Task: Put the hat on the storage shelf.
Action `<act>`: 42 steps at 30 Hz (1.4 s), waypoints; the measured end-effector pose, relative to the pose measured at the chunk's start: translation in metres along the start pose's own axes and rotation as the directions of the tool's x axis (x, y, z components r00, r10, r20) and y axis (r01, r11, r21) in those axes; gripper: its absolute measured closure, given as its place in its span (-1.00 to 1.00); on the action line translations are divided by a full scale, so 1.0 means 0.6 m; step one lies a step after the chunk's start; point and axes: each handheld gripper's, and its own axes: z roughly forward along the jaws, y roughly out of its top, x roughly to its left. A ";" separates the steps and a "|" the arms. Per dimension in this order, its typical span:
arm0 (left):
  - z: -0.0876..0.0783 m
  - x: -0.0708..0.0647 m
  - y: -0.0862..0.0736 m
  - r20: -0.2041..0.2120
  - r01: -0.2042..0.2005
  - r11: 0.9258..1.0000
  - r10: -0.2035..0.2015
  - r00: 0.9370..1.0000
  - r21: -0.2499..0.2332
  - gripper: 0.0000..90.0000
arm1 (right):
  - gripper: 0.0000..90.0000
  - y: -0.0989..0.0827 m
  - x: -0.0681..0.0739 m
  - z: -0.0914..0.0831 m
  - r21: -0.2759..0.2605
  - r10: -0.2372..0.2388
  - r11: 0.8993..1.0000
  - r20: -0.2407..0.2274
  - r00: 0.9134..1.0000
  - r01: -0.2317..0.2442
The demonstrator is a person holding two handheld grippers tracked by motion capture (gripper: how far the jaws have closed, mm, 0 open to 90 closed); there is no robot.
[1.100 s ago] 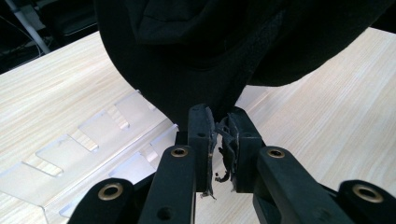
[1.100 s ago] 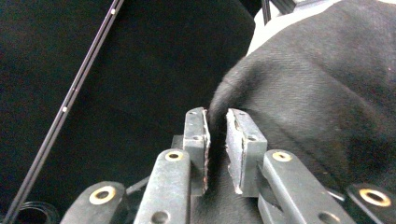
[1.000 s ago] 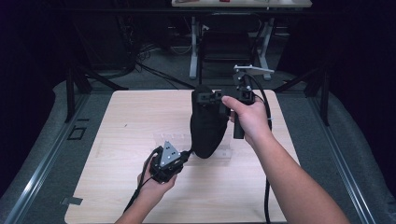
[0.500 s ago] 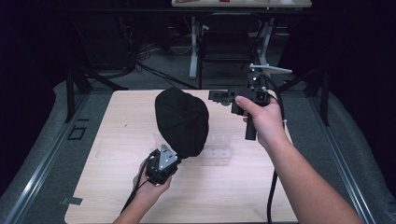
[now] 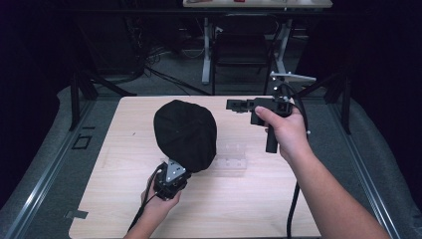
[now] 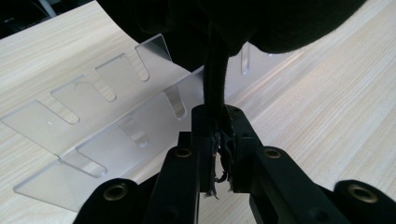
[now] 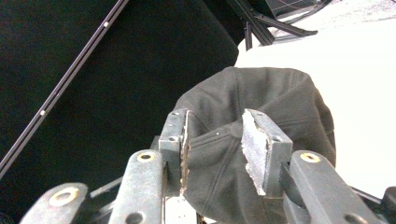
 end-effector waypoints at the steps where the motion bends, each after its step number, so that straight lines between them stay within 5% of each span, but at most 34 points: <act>1: -0.001 0.002 -0.001 -0.001 -0.002 1.000 0.002 1.000 0.000 0.86 | 0.34 0.000 -0.001 -0.001 -0.002 0.000 1.000 0.002 1.000 0.000; 7: 0.000 0.008 -0.011 0.018 0.051 0.999 -0.051 0.999 -0.016 0.85 | 0.33 -0.001 -0.005 -0.004 0.002 0.010 1.000 -0.001 1.000 -0.010; 21: -0.003 0.010 -0.023 0.017 0.071 0.997 -0.071 0.997 -0.013 0.73 | 0.29 -0.001 -0.007 -0.007 -0.003 0.010 1.000 0.000 1.000 -0.010; 42: -0.053 0.044 -0.036 0.044 0.173 0.984 -0.172 0.984 -0.043 0.05 | 0.18 -0.008 -0.016 -0.028 -0.016 -0.015 1.000 0.053 0.998 0.016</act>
